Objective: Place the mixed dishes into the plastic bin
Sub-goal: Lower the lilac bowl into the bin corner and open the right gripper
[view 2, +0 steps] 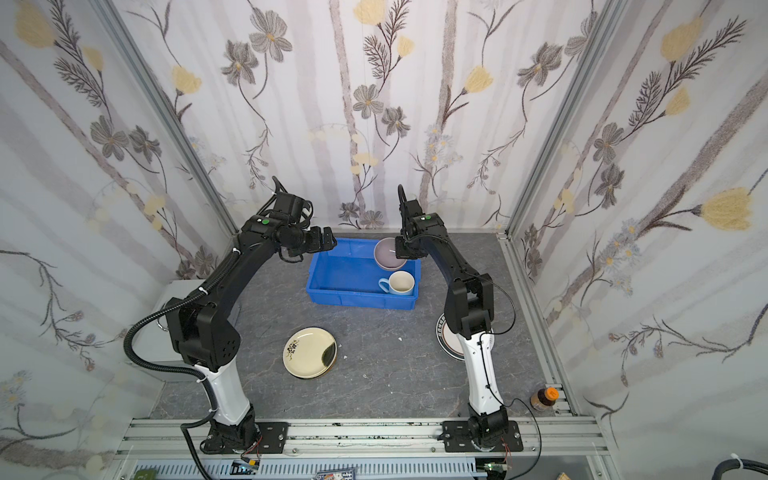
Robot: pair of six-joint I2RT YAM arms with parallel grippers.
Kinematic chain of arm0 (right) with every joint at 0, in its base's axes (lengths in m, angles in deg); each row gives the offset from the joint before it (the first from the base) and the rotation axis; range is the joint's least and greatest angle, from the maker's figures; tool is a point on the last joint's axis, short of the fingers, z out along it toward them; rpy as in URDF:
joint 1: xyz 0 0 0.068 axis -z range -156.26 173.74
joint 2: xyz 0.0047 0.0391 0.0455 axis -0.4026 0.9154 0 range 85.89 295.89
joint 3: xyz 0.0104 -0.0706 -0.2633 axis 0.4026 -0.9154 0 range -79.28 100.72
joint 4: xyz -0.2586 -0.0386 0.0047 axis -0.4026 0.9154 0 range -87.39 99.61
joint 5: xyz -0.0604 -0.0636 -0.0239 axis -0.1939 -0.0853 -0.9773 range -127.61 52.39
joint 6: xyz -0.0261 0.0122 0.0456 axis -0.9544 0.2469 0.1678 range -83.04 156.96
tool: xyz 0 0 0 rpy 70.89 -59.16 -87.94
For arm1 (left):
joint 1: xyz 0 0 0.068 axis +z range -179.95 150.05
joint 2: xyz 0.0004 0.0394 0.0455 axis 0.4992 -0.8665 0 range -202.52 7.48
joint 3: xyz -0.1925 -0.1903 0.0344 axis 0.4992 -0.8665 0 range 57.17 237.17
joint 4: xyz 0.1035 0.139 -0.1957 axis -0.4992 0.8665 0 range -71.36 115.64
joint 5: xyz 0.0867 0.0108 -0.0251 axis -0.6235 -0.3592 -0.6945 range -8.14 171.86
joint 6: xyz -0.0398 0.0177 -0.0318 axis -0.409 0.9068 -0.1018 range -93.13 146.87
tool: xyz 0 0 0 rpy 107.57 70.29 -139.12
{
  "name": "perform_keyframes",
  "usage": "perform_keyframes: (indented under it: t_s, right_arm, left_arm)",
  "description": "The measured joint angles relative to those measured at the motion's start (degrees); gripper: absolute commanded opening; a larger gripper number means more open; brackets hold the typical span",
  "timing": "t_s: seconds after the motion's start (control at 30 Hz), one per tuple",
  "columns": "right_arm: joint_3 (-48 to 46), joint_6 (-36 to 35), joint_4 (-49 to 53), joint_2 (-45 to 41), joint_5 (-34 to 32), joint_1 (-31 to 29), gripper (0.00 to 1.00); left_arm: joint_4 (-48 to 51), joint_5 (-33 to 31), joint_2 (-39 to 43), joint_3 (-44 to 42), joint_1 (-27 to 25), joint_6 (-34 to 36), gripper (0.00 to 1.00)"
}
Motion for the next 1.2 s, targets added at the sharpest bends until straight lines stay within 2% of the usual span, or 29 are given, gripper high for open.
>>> perform_keyframes:
  t_s: [0.67,1.03,1.2]
  right_arm:
    - [0.07,0.46,-4.22,5.49,4.17,2.32,0.04]
    - [0.07,0.44,-3.50,6.03,4.02,2.29,0.14]
    - [0.07,0.44,-2.12,6.27,2.86,2.32,0.16]
  left_arm:
    - [1.51,0.72,-0.31,-0.98,0.59,0.22,1.00]
    - [1.70,1.03,-0.50,-1.99,0.87,0.22,1.00]
    - [1.81,1.03,-0.50,-2.64,1.03,0.22,1.00]
